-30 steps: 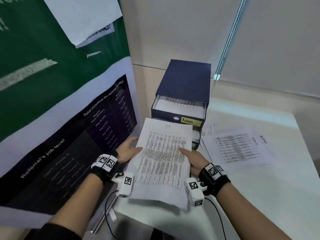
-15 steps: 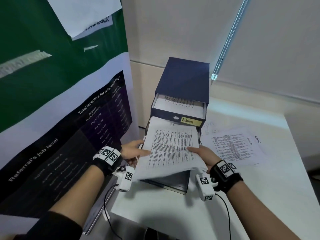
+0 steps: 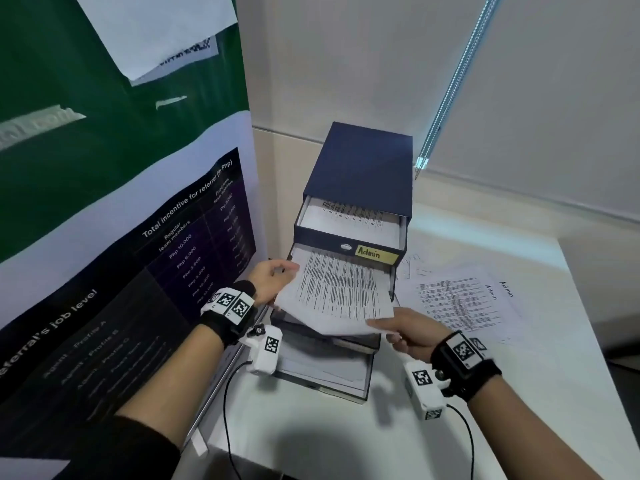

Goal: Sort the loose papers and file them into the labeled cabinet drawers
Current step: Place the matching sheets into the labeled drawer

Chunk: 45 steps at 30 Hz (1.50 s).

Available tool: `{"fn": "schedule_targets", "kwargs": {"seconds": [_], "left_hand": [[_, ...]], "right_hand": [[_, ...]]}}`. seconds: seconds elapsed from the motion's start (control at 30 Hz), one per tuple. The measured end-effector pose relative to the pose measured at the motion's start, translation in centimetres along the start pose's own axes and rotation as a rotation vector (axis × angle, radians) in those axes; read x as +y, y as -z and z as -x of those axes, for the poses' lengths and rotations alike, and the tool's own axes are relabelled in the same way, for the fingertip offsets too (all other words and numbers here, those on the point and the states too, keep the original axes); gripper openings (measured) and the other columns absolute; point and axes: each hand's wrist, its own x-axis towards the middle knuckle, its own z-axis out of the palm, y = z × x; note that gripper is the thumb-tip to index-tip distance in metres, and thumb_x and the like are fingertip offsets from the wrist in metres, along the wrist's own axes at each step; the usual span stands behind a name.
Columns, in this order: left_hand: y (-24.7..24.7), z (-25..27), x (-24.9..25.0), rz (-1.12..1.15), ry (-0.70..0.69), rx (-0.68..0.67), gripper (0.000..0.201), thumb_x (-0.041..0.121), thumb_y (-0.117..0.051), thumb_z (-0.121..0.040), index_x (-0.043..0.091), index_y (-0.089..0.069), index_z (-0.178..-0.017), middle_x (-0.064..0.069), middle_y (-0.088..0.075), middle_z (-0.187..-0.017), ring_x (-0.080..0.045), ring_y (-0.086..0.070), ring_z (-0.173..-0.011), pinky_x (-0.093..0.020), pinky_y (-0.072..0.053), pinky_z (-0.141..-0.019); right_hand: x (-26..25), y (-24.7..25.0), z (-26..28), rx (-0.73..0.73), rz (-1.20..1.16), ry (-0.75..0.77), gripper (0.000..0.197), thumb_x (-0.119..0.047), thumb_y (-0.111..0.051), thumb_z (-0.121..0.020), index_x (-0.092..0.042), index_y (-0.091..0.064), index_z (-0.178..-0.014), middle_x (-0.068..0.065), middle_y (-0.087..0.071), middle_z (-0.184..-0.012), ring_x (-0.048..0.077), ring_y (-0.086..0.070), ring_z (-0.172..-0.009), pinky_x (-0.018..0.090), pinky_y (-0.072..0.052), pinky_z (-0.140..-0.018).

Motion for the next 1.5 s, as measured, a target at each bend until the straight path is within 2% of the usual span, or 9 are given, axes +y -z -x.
{"fn": "schedule_targets", "kwargs": {"seconds": [0.07, 0.2, 0.37, 0.53, 0.63, 0.87, 1.0, 1.17, 1.5], "left_hand": [[-0.8, -0.3, 0.6, -0.017, 0.083, -0.104, 0.021, 0.029, -0.059, -0.097, 0.019, -0.061, -0.115, -0.007, -0.068, -0.077, -0.017, -0.057, -0.05, -0.022, -0.043, -0.037], [-1.7, -2.0, 1.4, -0.09, 0.109, -0.209, 0.016, 0.008, -0.064, -0.092, 0.011, -0.068, -0.108, -0.007, -0.063, -0.07, -0.008, -0.045, -0.043, -0.017, -0.034, -0.036], [-3.8, -5.5, 1.9, -0.044, 0.094, 0.082, 0.017, -0.007, -0.058, -0.092, -0.008, -0.067, -0.106, -0.015, -0.064, -0.066, -0.007, -0.055, -0.04, -0.015, -0.047, -0.043], [-6.2, -6.4, 3.2, -0.612, 0.104, 0.031, 0.051, 0.022, -0.068, -0.087, 0.014, -0.053, -0.135, -0.011, -0.067, -0.116, -0.024, -0.065, -0.1, -0.027, -0.05, -0.091], [-8.3, -5.0, 7.2, -0.963, -0.007, -0.048, 0.036, 0.036, -0.062, -0.09, 0.024, -0.061, -0.124, -0.003, -0.065, -0.117, -0.021, -0.061, -0.105, -0.031, -0.048, -0.093], [-18.9, -7.0, 15.0, -0.521, -0.336, -0.365, 0.017, 0.026, -0.065, -0.091, 0.024, -0.07, -0.107, 0.004, -0.073, -0.086, -0.011, -0.069, -0.083, -0.021, -0.053, -0.08], [-29.0, -14.4, 13.0, -0.532, -0.273, -0.364, 0.024, 0.021, -0.067, -0.089, 0.022, -0.067, -0.113, -0.002, -0.071, -0.094, -0.016, -0.066, -0.083, -0.026, -0.052, -0.078], [-38.2, -22.6, 8.2, -0.922, -0.057, -0.313, 0.067, 0.025, -0.068, -0.086, 0.014, -0.038, -0.145, -0.01, -0.04, -0.144, -0.029, -0.047, -0.129, -0.037, -0.042, -0.104], [-42.6, -27.7, 3.9, -1.16, -0.049, -0.168, 0.089, 0.053, -0.085, -0.062, 0.019, -0.043, -0.133, -0.009, -0.04, -0.133, -0.031, -0.041, -0.126, -0.044, -0.044, -0.097]], "right_hand": [[-1.0, 0.9, -1.3, 0.078, -0.059, 0.063, 0.016, -0.01, -0.066, -0.091, -0.001, -0.054, -0.09, -0.001, -0.043, -0.051, 0.005, -0.031, -0.036, 0.012, -0.025, -0.033], [-2.9, 1.7, -4.1, 0.236, -0.173, 0.135, 0.025, -0.005, -0.067, -0.089, -0.011, -0.045, -0.08, 0.0, -0.046, -0.05, 0.006, -0.04, -0.036, 0.013, -0.035, -0.034], [-2.8, 2.6, -5.4, 0.093, -0.389, 0.19, 0.012, 0.001, -0.061, -0.092, 0.001, -0.061, -0.104, 0.013, -0.065, -0.103, 0.009, -0.072, -0.08, 0.02, -0.056, -0.078], [-1.5, 7.9, -4.7, 0.036, -0.54, 0.088, 0.032, -0.003, -0.064, -0.088, 0.01, -0.062, -0.118, 0.026, -0.067, -0.116, 0.024, -0.072, -0.094, 0.026, -0.061, -0.075], [0.6, 13.4, -4.7, 0.158, -0.568, 0.058, 0.037, -0.006, -0.067, -0.083, 0.006, -0.063, -0.118, 0.025, -0.068, -0.115, 0.023, -0.073, -0.092, 0.025, -0.06, -0.07], [8.0, 26.9, -5.6, 0.558, -0.385, -0.019, 0.018, -0.003, -0.063, -0.091, 0.004, -0.061, -0.107, 0.02, -0.058, -0.107, 0.024, -0.062, -0.08, 0.046, -0.046, -0.105], [11.3, 32.6, -6.3, 0.799, 0.051, -0.11, 0.065, -0.016, -0.074, -0.084, -0.006, -0.042, -0.139, 0.011, -0.059, -0.105, 0.028, -0.064, -0.094, 0.044, -0.056, -0.088], [13.8, 35.4, -7.5, 0.901, 0.347, -0.067, 0.084, -0.032, -0.086, -0.069, -0.012, -0.043, -0.138, 0.005, -0.066, -0.085, 0.026, -0.065, -0.084, 0.039, -0.055, -0.085], [13.9, 39.0, -8.7, 0.842, 0.272, -0.164, 0.146, -0.037, -0.098, -0.045, -0.031, -0.001, -0.155, 0.004, -0.067, -0.092, 0.026, -0.069, -0.082, 0.043, -0.059, -0.082]]}}
